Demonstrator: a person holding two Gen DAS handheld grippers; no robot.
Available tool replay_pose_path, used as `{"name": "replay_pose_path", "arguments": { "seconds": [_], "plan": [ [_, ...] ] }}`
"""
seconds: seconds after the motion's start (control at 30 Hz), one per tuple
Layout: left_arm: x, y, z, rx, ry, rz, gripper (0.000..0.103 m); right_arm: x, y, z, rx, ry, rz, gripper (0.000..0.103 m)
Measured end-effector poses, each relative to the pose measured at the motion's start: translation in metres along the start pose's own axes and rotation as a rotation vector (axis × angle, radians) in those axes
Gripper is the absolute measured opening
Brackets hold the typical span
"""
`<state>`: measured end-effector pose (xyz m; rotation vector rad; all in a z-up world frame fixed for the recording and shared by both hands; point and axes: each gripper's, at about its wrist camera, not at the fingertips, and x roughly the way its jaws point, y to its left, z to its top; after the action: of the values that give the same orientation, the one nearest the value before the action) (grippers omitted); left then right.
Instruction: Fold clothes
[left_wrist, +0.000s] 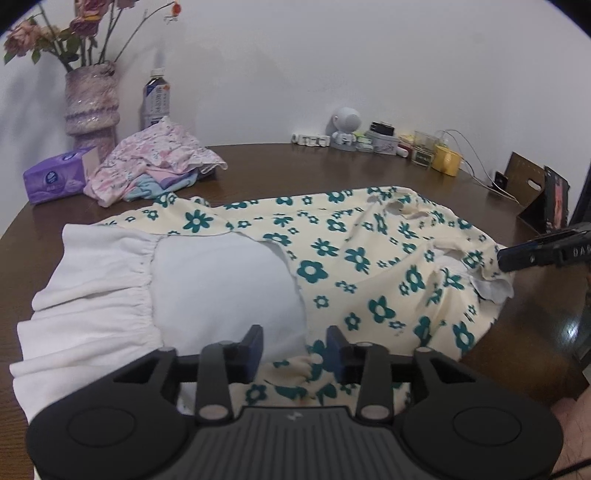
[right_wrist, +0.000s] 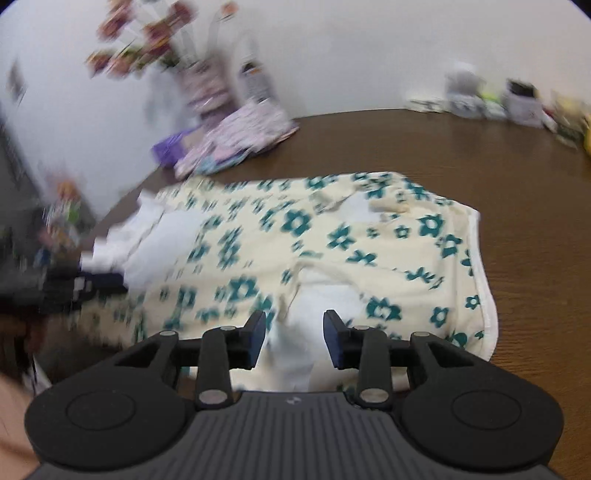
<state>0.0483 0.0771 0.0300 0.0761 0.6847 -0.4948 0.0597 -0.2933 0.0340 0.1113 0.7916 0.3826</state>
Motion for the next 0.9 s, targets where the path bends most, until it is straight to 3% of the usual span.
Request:
{"name": "replay_pose_path", "arguments": {
  "seconds": [0.27, 0.57, 0.67, 0.8, 0.9],
  "plan": [
    [-0.008, -0.003, -0.016, -0.018, 0.034, 0.091, 0.053, 0.027, 0.027, -0.01, -0.193, 0.057, -0.021, 0.038],
    [-0.009, 0.003, -0.026, -0.021, 0.045, 0.145, 0.054, 0.023, 0.028, -0.009, -0.193, 0.096, 0.014, 0.017],
    [-0.013, 0.005, -0.022, -0.025, 0.016, 0.143, 0.054, 0.022, 0.028, -0.009, -0.193, 0.109, 0.026, 0.019],
    [-0.013, 0.006, -0.019, -0.01, 0.016, 0.137, 0.055, 0.02, 0.029, -0.008, -0.194, 0.127, 0.042, 0.035],
    [-0.007, 0.008, -0.021, 0.005, 0.039, 0.125, 0.056, 0.018, 0.029, -0.008, -0.201, 0.152, 0.065, 0.033]
  ]
}}
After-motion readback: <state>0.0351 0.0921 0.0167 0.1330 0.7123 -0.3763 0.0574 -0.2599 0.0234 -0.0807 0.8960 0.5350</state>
